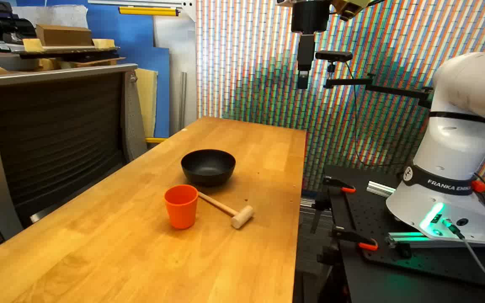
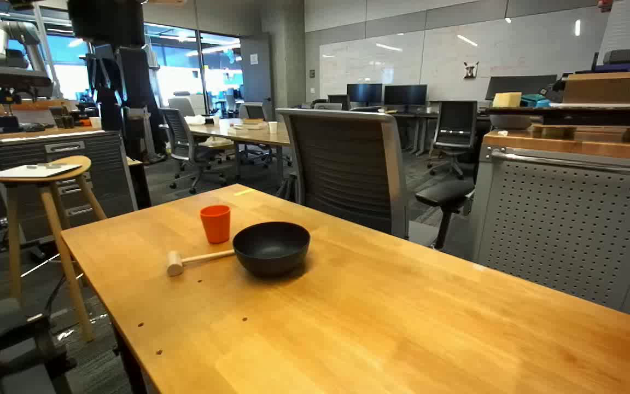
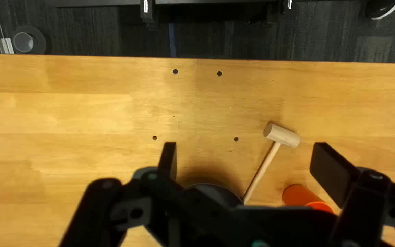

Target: Put the cup in the bowl

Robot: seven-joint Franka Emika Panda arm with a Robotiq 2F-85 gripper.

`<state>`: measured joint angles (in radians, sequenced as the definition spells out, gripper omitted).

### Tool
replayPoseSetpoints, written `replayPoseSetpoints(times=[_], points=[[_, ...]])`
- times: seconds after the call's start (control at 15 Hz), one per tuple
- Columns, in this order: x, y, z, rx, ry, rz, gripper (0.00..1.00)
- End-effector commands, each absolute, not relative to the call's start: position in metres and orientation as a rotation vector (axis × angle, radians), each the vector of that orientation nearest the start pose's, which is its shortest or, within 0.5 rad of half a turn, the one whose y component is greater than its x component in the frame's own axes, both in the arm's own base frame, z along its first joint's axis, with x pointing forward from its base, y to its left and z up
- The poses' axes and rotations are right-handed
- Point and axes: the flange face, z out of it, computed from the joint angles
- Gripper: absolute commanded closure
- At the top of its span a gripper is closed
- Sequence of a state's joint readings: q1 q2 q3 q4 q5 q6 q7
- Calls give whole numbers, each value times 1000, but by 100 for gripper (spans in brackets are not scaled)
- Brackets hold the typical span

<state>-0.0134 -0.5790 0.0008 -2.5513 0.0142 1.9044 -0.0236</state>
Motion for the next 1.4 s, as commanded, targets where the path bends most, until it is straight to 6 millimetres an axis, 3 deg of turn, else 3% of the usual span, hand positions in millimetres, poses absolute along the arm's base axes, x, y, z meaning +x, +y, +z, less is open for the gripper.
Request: replayPoseSetpoints(times=[0.0,0.8,1.0,1.33], points=[[363,-4,457,-3126,-9,105,0],[367,-5,457,-3125,-12,100,0],[403,4,450,-3107,9,53,0],[472,65,433,-3063,-133,-8,0]])
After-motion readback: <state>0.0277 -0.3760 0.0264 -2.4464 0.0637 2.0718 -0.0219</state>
